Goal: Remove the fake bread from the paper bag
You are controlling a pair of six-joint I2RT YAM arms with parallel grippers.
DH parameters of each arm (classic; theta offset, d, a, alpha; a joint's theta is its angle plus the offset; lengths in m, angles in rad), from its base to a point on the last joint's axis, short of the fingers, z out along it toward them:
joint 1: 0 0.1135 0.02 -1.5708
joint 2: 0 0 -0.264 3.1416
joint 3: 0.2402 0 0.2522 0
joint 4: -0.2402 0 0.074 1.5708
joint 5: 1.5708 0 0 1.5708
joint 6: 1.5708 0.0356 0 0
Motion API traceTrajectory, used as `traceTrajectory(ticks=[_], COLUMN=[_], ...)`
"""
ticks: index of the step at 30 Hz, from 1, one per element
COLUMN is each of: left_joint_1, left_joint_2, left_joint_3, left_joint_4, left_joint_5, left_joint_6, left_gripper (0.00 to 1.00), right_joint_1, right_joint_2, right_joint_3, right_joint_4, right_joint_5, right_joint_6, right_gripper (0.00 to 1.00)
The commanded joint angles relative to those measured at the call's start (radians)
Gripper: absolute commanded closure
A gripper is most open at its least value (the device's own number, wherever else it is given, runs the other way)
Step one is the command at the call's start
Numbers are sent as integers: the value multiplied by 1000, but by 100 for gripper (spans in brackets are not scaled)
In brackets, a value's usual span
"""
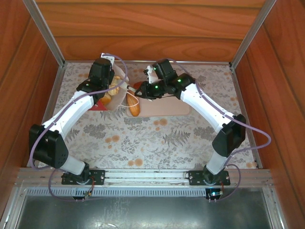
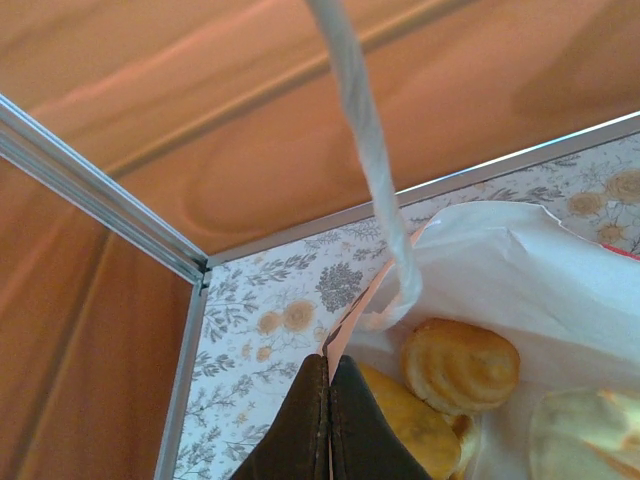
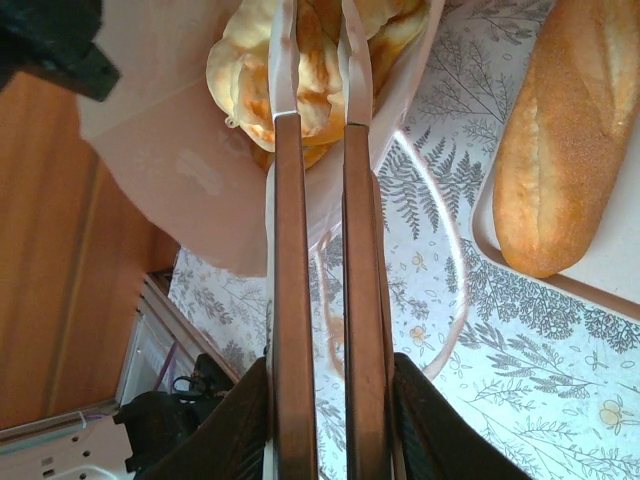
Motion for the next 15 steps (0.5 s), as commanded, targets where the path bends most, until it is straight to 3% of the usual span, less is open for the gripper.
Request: traceTrajectory(ticks=[1, 15], left_joint_1=[-7, -7], left_joint_2=[7, 12], left_joint_3=[41, 45], left_joint_4=[-11, -8], left_joint_5=[-30, -29], left_joint_6=[-4, -1], left_gripper=[100, 100], right_joint_1=[6, 6], right_joint_2=[-84, -211], right_joint_3=[3, -14], right_joint_4=[3, -110], right_joint_5=[0, 101], right_joint_6=[-36, -81], right_gripper=[100, 100])
